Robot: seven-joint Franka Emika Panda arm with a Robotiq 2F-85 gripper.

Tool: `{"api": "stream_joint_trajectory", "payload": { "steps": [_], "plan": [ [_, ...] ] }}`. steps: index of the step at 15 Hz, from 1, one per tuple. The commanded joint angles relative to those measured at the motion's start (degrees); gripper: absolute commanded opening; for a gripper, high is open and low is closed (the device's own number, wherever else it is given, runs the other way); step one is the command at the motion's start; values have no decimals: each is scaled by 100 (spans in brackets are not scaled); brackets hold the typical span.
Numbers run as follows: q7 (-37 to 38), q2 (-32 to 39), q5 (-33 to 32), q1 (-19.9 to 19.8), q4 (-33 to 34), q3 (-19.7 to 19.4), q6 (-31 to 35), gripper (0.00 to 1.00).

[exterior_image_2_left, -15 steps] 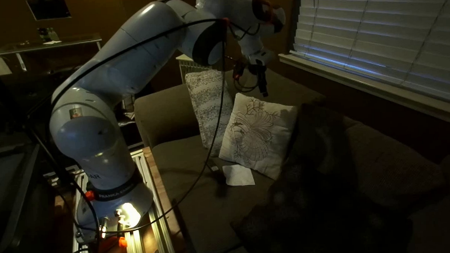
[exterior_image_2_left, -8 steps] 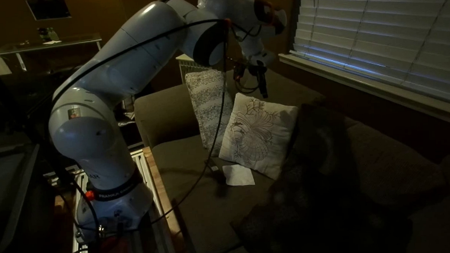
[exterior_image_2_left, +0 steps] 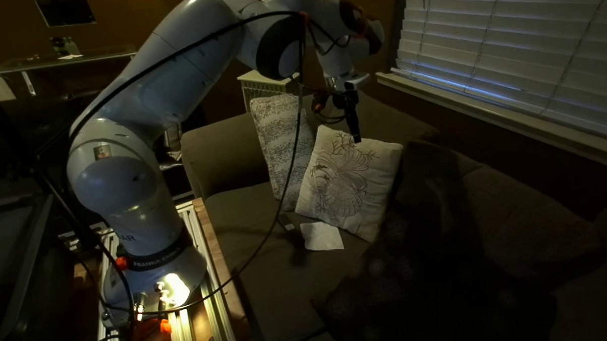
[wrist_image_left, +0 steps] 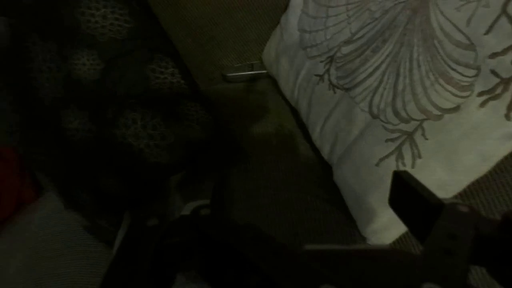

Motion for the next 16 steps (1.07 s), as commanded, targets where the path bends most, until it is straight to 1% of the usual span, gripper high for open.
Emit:
{"api": "stream_joint_trajectory", "payload": {
  "steps": [1,2,5,8,11,12,13,14,16],
  "plan": [
    [172,-518,35,-216,-991,-263,-4,100],
    [162,-609,-79,-252,-1211,-341,-103,100],
    [-10,-890,-396,-425,-1866,-525,-707,100],
    [71,-1198,-806,-598,-2616,-700,-1624,100],
    [345,-1485,-1205,-766,-3380,-926,-2663,100],
    [545,-1534,-1311,-796,-3549,-1032,-2939,100],
    [176,-1105,-1049,-720,-2819,-934,-2391,100],
    [266,-1173,-1118,-769,-3015,-1008,-2624,100],
    [299,-1256,-1141,-831,-3215,-1054,-2782,100]
  ]
}}
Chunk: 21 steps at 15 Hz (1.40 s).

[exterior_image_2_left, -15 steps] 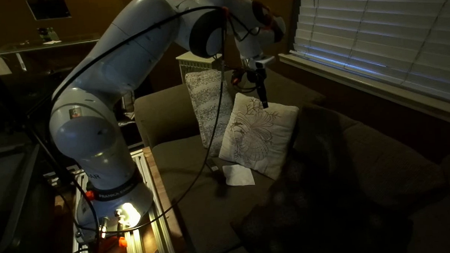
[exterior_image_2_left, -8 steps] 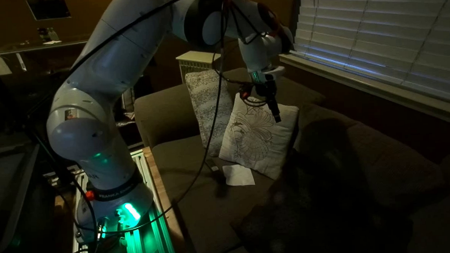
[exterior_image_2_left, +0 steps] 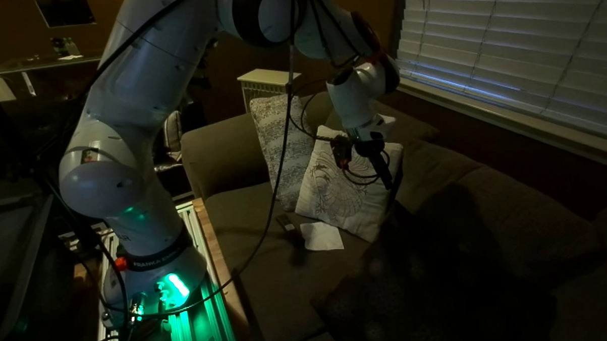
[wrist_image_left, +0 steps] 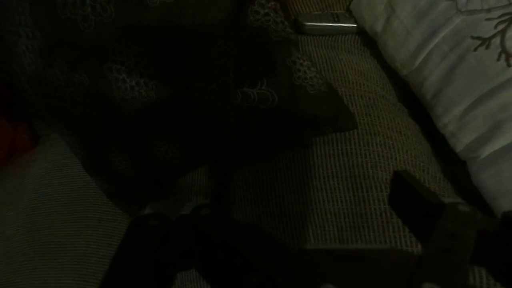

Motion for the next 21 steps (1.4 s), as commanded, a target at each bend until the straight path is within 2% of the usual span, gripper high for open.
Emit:
{"api": "stream_joint_trajectory", "payload": {
  "steps": [1,3,8,11,13,17,19,21],
  "plan": [
    [6,-19,0,0,-24,1,-12,100],
    [-72,7,-16,-58,14,13,-28,100],
    [-1010,358,356,-1099,230,421,-141,100],
    [-1617,757,427,-1746,625,719,14,100],
    [-1932,1059,366,-2030,953,876,69,100],
    [-2303,1726,333,-2266,1858,1050,492,100],
    [-2605,2086,397,-2404,2349,1267,701,100],
    [-2764,2426,382,-2405,2836,1400,960,100]
  ]
}}
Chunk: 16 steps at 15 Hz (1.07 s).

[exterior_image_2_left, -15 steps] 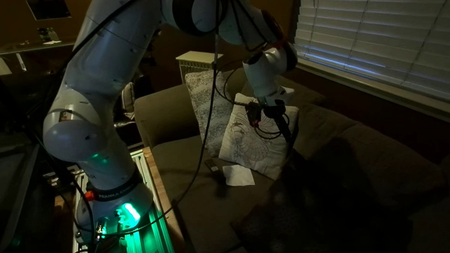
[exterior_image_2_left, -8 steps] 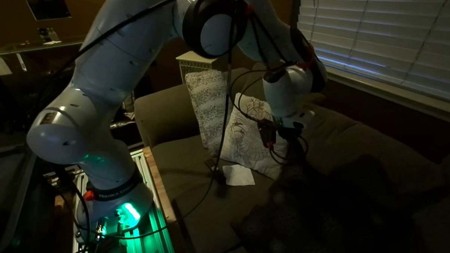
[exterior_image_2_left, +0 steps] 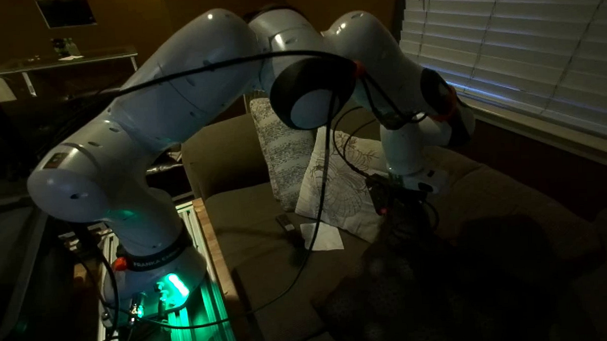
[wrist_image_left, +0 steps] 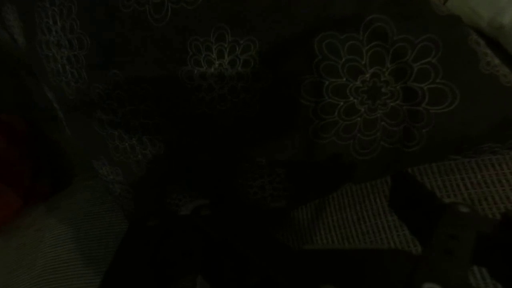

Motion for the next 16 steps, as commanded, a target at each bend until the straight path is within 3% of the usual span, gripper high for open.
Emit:
{"api": "stream_joint_trajectory", "payload": {
  "steps": [1,11,12,14,16],
  "plan": [
    [-600,867,123,-96,1257,377,639,100],
    [-1265,2373,65,158,3264,836,1590,98],
    [-1306,2480,56,182,3415,871,1649,78],
    [-1355,2652,41,231,3670,926,1718,72],
    [-1343,2743,49,272,3841,985,1773,57]
  ]
}}
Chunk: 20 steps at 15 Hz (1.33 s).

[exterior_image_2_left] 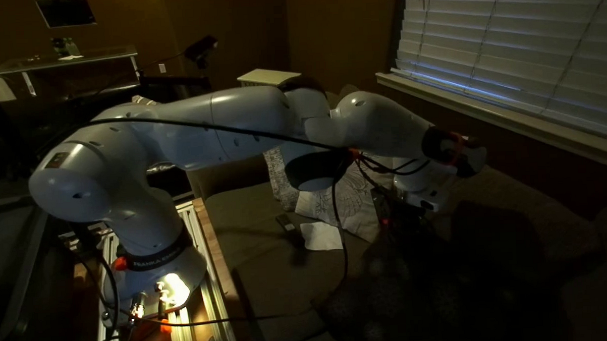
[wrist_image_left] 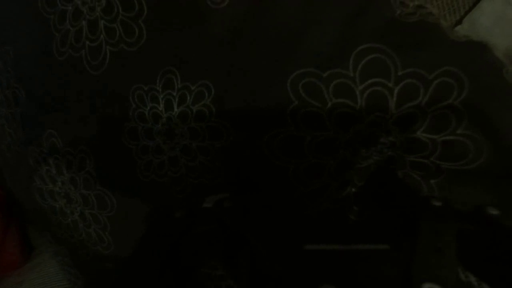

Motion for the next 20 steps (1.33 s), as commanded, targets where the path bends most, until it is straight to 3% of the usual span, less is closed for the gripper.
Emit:
{"api": "stream_joint_trajectory", "payload": {
  "steps": [1,7,9,15,16,17,20],
  "plan": [
    [-221,354,55,136,713,198,294,50],
    [-73,107,134,63,661,436,350,8],
    [6,-1,160,55,605,520,363,0],
    [321,-255,141,146,471,598,574,0],
    [514,-268,-20,248,537,417,578,18],
    [669,-259,-125,313,602,289,586,27],
    [1035,-246,-625,646,654,-240,375,46]
  ]
}}
